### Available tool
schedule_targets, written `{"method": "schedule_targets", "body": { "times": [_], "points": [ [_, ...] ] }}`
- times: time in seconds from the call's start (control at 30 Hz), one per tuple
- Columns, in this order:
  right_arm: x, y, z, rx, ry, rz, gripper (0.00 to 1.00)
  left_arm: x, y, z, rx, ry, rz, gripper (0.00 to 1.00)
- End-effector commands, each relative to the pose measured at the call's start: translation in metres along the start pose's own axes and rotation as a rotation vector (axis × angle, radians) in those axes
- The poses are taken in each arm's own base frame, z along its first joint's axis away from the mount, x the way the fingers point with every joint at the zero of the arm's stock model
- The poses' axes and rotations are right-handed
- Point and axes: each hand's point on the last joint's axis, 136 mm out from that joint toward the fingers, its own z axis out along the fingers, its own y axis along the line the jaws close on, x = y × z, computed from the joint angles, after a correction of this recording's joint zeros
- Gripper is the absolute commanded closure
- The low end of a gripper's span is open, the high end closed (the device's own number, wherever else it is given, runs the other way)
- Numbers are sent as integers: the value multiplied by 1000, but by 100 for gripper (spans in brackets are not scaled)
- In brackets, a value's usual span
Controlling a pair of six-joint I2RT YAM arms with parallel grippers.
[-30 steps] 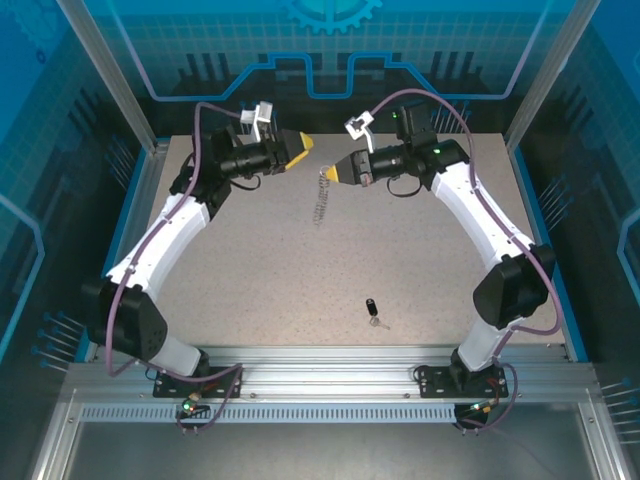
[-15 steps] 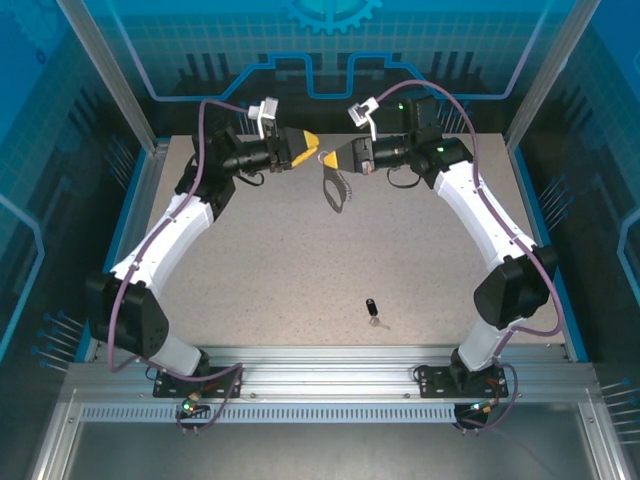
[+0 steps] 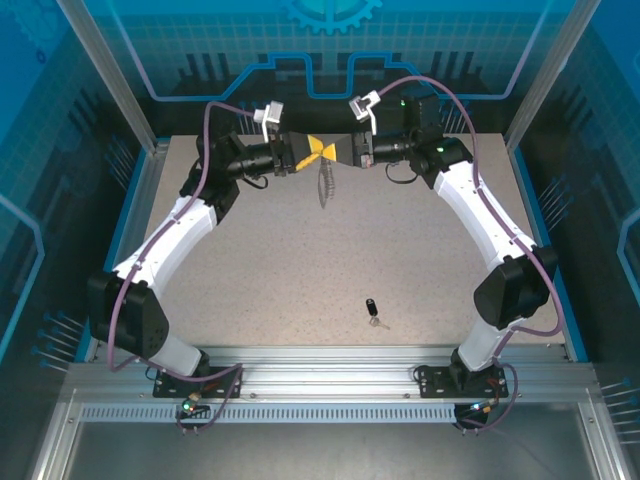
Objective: Put the keys on the keyring
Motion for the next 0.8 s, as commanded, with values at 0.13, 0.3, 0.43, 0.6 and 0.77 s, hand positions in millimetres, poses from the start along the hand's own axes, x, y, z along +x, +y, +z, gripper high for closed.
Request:
{"method": "schedule_targets", "body": {
  "times": [0.13, 0.3, 0.43, 0.6, 0.77],
  "points": [
    [-8, 12, -11, -19, -34, -29, 100, 10, -7, 4, 41, 27, 11, 72],
    [-7, 10, -12, -18, -33, -24, 100, 11, -8, 5, 44, 23, 11, 79],
    [-4, 8, -11, -19, -27, -17, 100, 9, -10, 7, 55, 16, 8, 80],
    [-2, 5, -11, -18, -23, -7, 100, 6, -13, 12, 71, 14, 5, 79],
    [-1, 5, -10, -18, -21, -3, 100, 5, -12, 18, 79, 20, 6, 85]
  ]
}}
